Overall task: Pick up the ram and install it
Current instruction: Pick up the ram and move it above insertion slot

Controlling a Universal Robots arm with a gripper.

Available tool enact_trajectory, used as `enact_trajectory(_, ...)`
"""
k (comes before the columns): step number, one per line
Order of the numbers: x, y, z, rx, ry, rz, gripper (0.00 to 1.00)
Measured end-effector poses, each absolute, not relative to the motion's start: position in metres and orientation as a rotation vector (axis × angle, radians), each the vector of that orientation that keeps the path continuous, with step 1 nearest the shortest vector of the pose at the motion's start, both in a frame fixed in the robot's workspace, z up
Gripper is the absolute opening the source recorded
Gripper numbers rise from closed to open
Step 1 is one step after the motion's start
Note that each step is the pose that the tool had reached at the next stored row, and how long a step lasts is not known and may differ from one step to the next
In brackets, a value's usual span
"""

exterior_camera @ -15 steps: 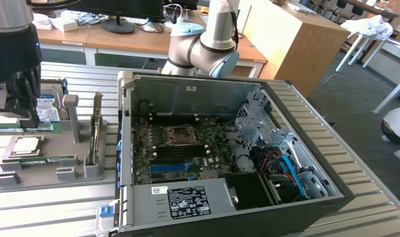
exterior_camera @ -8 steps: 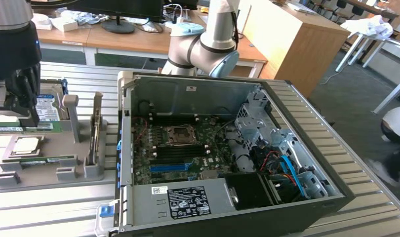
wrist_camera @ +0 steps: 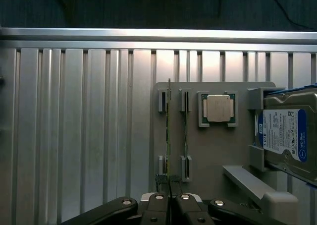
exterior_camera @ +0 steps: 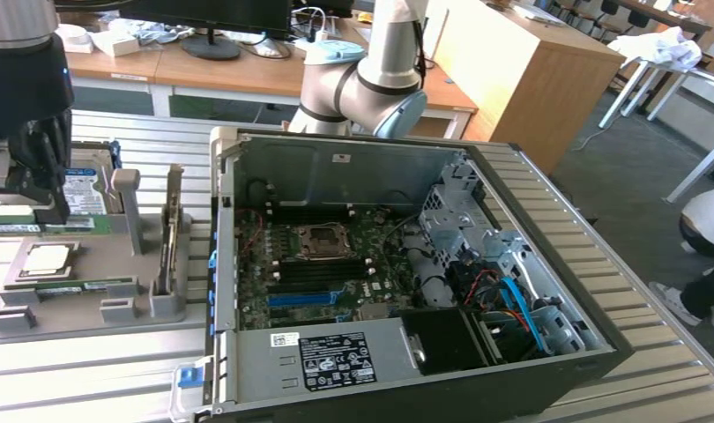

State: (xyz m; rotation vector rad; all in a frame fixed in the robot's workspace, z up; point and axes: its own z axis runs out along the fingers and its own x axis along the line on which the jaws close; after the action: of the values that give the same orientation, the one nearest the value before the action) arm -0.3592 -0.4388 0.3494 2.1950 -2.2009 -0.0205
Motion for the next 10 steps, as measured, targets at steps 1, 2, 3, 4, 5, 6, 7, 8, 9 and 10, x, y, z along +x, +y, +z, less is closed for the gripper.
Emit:
enact_trajectory(1, -0.3592, -0.4388, 0.3497, 2.195, -2.201, -0.021, 0.12)
enact_trajectory(2, -0.3592, -0.4388, 0.35, 2.195, -2.201, -0.02, 0.12)
enact_trajectory(3, -0.3592, -0.4388, 0.3503, 2.195, -2.201, -0.021, 0.12)
enact_trajectory(4, -0.3591, -0.4387, 0.3506, 2.195, -2.201, -0.02, 0.12)
enact_trajectory(5, -0.3591, -0.4388, 0.3508, 2.195, -2.201, -0.02, 0.12)
enact_trajectory(6, -0.3591, -0.4388, 0.351, 2.195, -2.201, -0.02, 0.12)
enact_trajectory(7, -0.3591, -0.4388, 0.3512, 2.195, -2.201, -0.021, 0.12)
enact_trajectory(8, -0.359, -0.4388, 0.3513, 2.195, -2.201, -0.02, 0.12)
enact_trajectory(9, -0.359, -0.4388, 0.3517, 2.195, -2.201, -0.021, 0.12)
enact_trajectory(10, -0.359, -0.4388, 0.3523, 2.195, -2.201, -0.021, 0.12)
